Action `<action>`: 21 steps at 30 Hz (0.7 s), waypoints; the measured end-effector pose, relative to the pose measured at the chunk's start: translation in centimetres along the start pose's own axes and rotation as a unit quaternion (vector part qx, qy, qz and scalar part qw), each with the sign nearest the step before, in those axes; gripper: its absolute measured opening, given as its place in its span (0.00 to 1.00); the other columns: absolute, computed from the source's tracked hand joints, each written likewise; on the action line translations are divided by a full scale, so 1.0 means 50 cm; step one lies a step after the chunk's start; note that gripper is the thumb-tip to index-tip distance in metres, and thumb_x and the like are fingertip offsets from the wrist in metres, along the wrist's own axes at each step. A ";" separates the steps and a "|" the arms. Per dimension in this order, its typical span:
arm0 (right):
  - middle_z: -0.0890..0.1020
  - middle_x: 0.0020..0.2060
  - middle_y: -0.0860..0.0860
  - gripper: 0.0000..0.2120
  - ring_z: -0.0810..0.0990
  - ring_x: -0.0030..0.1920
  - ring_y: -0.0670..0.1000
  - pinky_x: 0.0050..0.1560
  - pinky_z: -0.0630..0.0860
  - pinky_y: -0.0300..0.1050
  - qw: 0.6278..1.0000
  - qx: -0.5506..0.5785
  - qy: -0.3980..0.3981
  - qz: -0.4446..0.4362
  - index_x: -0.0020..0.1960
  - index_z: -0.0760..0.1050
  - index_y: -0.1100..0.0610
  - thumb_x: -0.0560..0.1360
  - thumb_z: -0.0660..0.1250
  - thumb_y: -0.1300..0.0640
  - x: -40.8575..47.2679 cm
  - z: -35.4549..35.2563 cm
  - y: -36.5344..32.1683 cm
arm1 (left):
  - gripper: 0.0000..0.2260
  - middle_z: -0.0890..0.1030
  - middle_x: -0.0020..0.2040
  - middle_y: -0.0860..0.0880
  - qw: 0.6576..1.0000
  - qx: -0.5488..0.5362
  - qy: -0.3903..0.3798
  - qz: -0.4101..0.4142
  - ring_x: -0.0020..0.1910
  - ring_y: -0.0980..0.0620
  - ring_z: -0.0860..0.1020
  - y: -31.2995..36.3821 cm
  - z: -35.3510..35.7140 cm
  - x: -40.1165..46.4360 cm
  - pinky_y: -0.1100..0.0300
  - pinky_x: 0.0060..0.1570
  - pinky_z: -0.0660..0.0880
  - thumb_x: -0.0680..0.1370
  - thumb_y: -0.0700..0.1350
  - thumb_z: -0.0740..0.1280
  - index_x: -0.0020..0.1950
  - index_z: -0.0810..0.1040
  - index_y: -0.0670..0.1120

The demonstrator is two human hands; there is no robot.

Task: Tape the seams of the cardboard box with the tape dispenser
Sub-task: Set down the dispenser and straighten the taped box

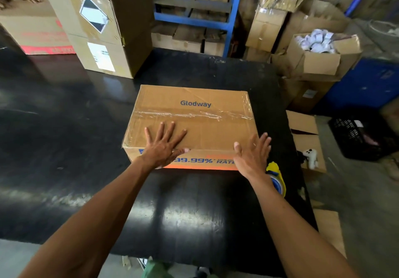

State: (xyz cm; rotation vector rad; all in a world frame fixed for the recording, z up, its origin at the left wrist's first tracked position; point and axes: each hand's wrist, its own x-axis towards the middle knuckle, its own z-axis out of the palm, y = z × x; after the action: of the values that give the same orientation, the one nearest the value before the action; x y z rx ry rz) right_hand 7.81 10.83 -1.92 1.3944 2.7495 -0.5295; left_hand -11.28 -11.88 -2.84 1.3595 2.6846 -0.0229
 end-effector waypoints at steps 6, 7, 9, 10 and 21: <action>0.42 0.78 0.64 0.33 0.55 0.76 0.65 0.71 0.66 0.59 0.960 0.222 0.057 0.159 0.78 0.42 0.66 0.83 0.54 0.54 -0.013 -0.001 -0.038 | 0.37 0.35 0.80 0.46 1.000 -0.005 -0.001 0.005 0.78 0.37 0.37 -0.003 0.005 0.004 0.24 0.67 0.40 0.68 0.76 0.26 0.75 0.29 0.64; 0.49 0.78 0.65 0.31 0.63 0.73 0.65 0.66 0.71 0.58 0.945 0.245 0.087 0.198 0.78 0.47 0.66 0.82 0.57 0.58 -0.004 -0.002 -0.040 | 0.37 0.35 0.80 0.46 1.000 -0.004 -0.003 0.005 0.78 0.37 0.37 -0.003 0.005 0.005 0.24 0.67 0.40 0.68 0.76 0.27 0.75 0.29 0.64; 0.67 0.72 0.65 0.23 0.73 0.66 0.65 0.60 0.77 0.59 0.914 0.279 0.131 0.263 0.73 0.64 0.65 0.79 0.62 0.61 0.018 -0.007 -0.038 | 0.37 0.36 0.80 0.46 1.000 0.003 -0.005 0.003 0.78 0.37 0.38 -0.004 0.005 0.007 0.24 0.67 0.41 0.69 0.75 0.30 0.76 0.31 0.63; 0.74 0.66 0.64 0.18 0.76 0.63 0.64 0.57 0.79 0.60 0.906 0.288 0.137 0.277 0.68 0.70 0.64 0.78 0.64 0.62 0.025 -0.008 -0.036 | 0.36 0.36 0.80 0.46 1.000 0.007 -0.007 0.002 0.78 0.37 0.38 -0.005 0.004 0.006 0.24 0.68 0.41 0.70 0.75 0.31 0.76 0.31 0.63; 0.78 0.49 0.52 0.09 0.80 0.54 0.56 0.47 0.78 0.51 0.893 0.366 0.123 0.233 0.54 0.78 0.53 0.81 0.59 0.57 0.011 -0.019 0.003 | 0.34 0.37 0.81 0.46 0.999 0.030 -0.022 -0.003 0.78 0.36 0.40 0.002 -0.007 0.000 0.24 0.68 0.44 0.73 0.73 0.34 0.76 0.31 0.62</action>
State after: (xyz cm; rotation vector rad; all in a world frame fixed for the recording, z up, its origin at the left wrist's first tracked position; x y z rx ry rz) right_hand 7.72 11.63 -1.16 2.3097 2.2884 -1.5372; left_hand -11.26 -11.79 -2.49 1.3525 2.6713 -0.1345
